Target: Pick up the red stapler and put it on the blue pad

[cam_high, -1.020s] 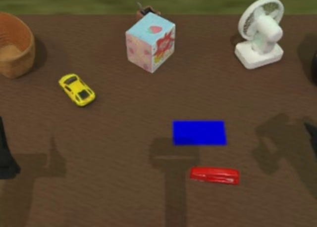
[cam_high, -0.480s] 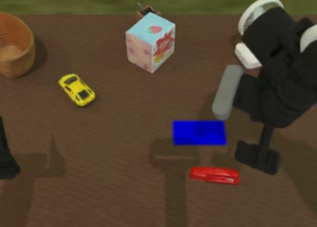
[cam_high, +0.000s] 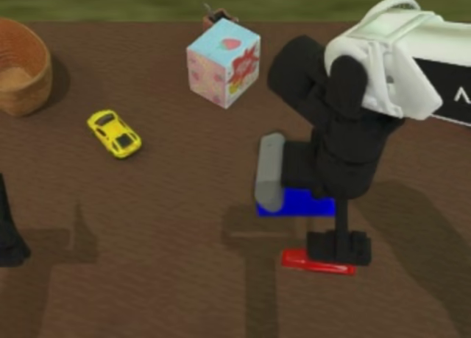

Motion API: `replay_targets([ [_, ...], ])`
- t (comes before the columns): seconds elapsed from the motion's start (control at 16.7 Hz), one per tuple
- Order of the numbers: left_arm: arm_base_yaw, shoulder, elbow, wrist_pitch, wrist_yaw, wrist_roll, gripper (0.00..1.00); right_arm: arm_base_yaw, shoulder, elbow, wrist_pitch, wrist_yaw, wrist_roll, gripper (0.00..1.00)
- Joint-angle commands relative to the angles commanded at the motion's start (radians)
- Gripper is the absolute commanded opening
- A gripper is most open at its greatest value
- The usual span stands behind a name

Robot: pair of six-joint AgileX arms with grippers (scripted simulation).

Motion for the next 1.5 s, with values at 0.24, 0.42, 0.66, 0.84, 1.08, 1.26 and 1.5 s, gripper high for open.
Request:
replay_targets([
  [0.24, 0.000, 0.000, 0.000, 0.000, 0.000, 0.000, 1.00, -0.005, -0.003, -0.003, 0.002, 0.000, 0.001, 1.00],
  [0.42, 0.000, 0.000, 0.000, 0.000, 0.000, 0.000, 1.00, -0.002, 0.013, -0.030, 0.041, 0.000, 0.000, 1.00],
  [0.66, 0.000, 0.000, 0.000, 0.000, 0.000, 0.000, 1.00, 0.001, 0.078, -0.124, 0.206, 0.000, 0.003, 1.00],
  [0.84, 0.000, 0.000, 0.000, 0.000, 0.000, 0.000, 1.00, 0.003, 0.127, -0.196, 0.328, 0.001, 0.005, 1.00],
  [1.08, 0.000, 0.000, 0.000, 0.000, 0.000, 0.000, 1.00, 0.004, 0.145, -0.220, 0.366, 0.001, 0.006, 1.00],
  [1.26, 0.000, 0.000, 0.000, 0.000, 0.000, 0.000, 1.00, 0.004, 0.145, -0.220, 0.366, 0.001, 0.006, 0.92],
  [1.5, 0.000, 0.000, 0.000, 0.000, 0.000, 0.000, 1.00, 0.004, 0.145, -0.220, 0.366, 0.001, 0.006, 0.62],
])
